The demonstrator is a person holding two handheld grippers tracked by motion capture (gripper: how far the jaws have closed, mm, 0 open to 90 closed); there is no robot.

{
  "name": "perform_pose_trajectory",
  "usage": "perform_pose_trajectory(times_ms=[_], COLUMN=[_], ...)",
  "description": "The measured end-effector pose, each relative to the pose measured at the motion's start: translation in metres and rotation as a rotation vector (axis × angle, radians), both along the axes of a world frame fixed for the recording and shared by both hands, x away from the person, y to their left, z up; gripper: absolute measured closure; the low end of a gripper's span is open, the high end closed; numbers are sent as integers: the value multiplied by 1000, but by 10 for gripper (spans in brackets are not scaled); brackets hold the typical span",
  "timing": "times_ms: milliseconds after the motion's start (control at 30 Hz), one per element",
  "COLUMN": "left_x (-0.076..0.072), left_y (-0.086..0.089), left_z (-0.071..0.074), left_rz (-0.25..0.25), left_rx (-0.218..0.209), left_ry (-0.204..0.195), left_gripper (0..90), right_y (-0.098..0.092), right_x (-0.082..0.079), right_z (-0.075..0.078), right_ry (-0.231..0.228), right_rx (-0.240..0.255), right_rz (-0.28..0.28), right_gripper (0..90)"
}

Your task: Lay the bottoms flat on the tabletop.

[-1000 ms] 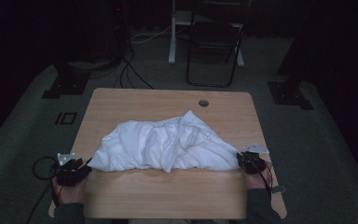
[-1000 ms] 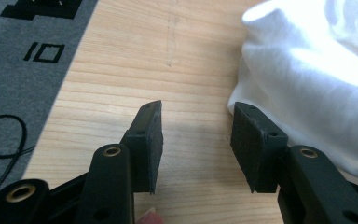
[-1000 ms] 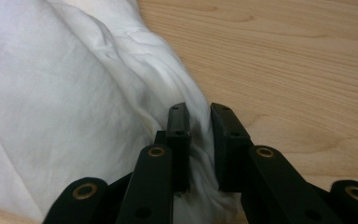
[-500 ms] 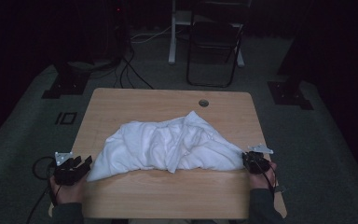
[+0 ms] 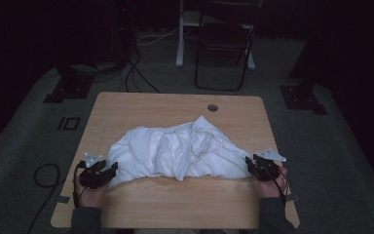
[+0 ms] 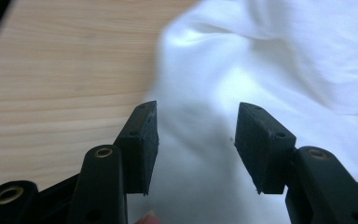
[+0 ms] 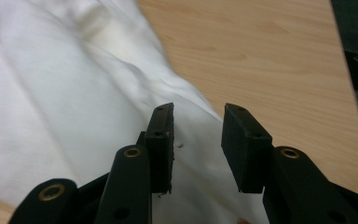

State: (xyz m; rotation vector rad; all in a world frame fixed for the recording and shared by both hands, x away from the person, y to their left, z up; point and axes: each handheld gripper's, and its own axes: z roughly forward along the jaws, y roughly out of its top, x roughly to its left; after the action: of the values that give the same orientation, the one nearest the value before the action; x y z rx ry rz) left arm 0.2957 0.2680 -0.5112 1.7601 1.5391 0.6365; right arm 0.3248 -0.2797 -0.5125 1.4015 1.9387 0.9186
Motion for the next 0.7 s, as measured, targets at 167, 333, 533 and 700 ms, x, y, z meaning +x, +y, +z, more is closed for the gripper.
perform_pose_trajectory(times_ms=[167,333,533,700], left_x=[8,18,35,57], left_y=[-23,-41,-60,-72], left_z=[0,0,2,-1], left_rz=[-67,-119,-164,-154], left_rx=[15,5,-36,-34], left_ry=[2,2,-4,18], left_gripper=[482,475,444,412], right_y=[12,29,62,80], right_x=[0,1,11,26], right_z=[3,4,5,3], right_ry=[-18,-19,-24,-9], right_rx=[14,16,3,2], right_rz=[51,110,194,209], right_gripper=[627,615,539,470])
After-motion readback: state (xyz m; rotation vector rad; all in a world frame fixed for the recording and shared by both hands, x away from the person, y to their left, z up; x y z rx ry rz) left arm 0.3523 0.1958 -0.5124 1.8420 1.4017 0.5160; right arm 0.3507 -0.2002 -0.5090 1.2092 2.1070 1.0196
